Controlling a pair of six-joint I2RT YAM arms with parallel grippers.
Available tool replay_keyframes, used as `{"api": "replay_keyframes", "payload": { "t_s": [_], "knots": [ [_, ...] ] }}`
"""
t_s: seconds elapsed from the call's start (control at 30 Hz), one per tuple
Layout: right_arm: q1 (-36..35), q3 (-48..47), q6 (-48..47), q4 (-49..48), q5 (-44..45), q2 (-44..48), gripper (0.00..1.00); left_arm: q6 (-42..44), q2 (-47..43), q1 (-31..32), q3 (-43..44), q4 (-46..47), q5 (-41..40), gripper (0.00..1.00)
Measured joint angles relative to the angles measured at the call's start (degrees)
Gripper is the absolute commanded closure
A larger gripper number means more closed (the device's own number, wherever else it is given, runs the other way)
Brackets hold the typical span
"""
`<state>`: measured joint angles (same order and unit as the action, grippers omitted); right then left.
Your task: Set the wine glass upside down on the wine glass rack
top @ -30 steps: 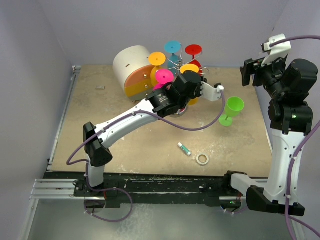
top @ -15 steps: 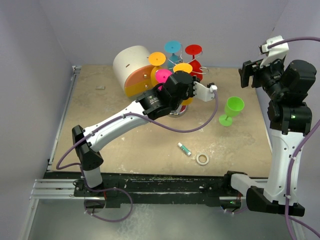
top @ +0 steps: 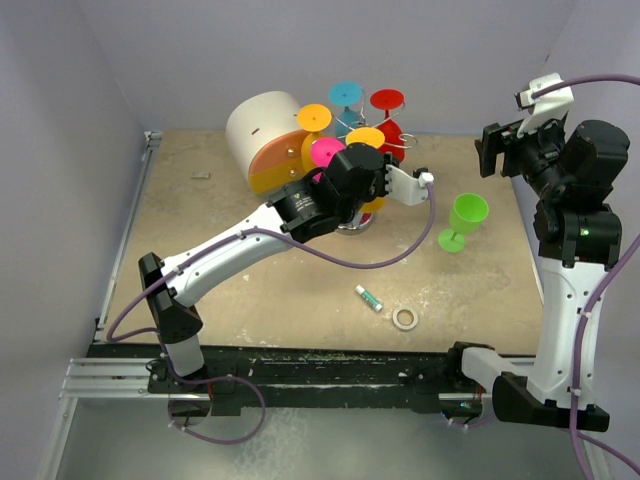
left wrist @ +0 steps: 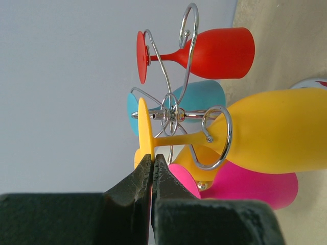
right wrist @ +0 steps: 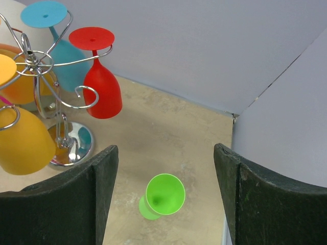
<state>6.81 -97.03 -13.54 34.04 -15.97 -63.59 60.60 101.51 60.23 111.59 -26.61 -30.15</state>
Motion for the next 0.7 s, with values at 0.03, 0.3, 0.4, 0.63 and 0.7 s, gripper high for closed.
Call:
{"api": "replay_keyframes", "payload": {
  "t_s": [0.03,0.3,0.4,0.63,0.7],
  "knots": [
    [0.02,0.02,0.0,0.0,-0.02,0.0,0.22,0.0,-0.17,0.22,0.0,-0.22,0.0,1.0],
    [0.02,0.07,0.0,0.0,-0.02,0.0,0.22,0.0,-0.39,1.27,0.0,-2.43,0.04,1.0],
    [0.07,0.35,0.0,-0.02,-0.02,0.02,0.22,-0.02,-0.39,1.6,0.0,-3.23,0.04,1.0],
    [0.39,1.05,0.02,-0.04,0.37,0.02,0.22,-1.6,-0.35,2.45,0.66,-6.12,1.7,1.0],
    [0.39,1.27,0.04,-0.13,0.46,0.09,0.22,-1.81,-0.2,2.8,1.29,-6.14,2.32,1.0]
  ]
}}
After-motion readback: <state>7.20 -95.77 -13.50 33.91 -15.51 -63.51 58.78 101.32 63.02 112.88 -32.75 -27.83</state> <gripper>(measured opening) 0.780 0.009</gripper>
